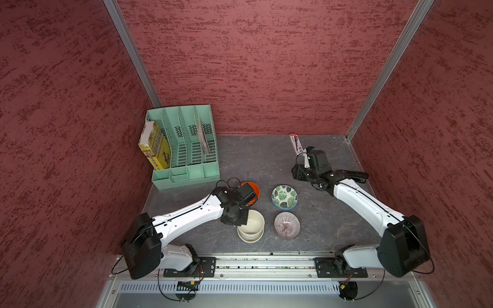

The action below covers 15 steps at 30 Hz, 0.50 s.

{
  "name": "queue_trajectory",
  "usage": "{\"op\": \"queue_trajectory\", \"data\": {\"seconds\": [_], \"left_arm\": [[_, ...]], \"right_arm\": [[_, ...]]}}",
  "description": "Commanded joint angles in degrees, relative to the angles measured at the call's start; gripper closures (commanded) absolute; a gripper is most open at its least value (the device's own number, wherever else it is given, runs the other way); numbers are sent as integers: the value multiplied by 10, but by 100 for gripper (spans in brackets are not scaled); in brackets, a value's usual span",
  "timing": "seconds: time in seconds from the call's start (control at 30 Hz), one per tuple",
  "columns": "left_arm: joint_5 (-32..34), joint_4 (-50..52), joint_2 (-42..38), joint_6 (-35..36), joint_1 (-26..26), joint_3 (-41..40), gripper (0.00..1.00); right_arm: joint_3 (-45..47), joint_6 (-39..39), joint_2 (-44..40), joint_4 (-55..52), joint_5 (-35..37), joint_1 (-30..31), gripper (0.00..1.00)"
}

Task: Stack the bowls
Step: Place the bowl in the bowl.

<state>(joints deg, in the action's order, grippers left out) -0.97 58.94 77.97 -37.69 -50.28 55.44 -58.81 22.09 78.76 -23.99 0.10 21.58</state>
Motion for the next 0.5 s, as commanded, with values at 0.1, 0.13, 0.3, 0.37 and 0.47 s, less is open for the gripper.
{"op": "queue_trajectory", "data": {"seconds": [0.1,0.13,0.3,0.37,0.47], "left_arm": [[13,-13,10,1,-9,5,100],[13,-13,12,1,-11,5,100],[14,-10,20,-1,-20,6,94],[15,-9,21,-1,-22,7,85],[18,-3,20,-1,-23,9,80]], "right_arm": [[-16,0,-16,7,-10,7,37],[-17,0,-16,7,-11,8,37],[-20,-3,-7,7,-9,11,37],[-21,-3,-7,6,-10,14,37],[-24,-4,-10,6,-10,18,37]]}}
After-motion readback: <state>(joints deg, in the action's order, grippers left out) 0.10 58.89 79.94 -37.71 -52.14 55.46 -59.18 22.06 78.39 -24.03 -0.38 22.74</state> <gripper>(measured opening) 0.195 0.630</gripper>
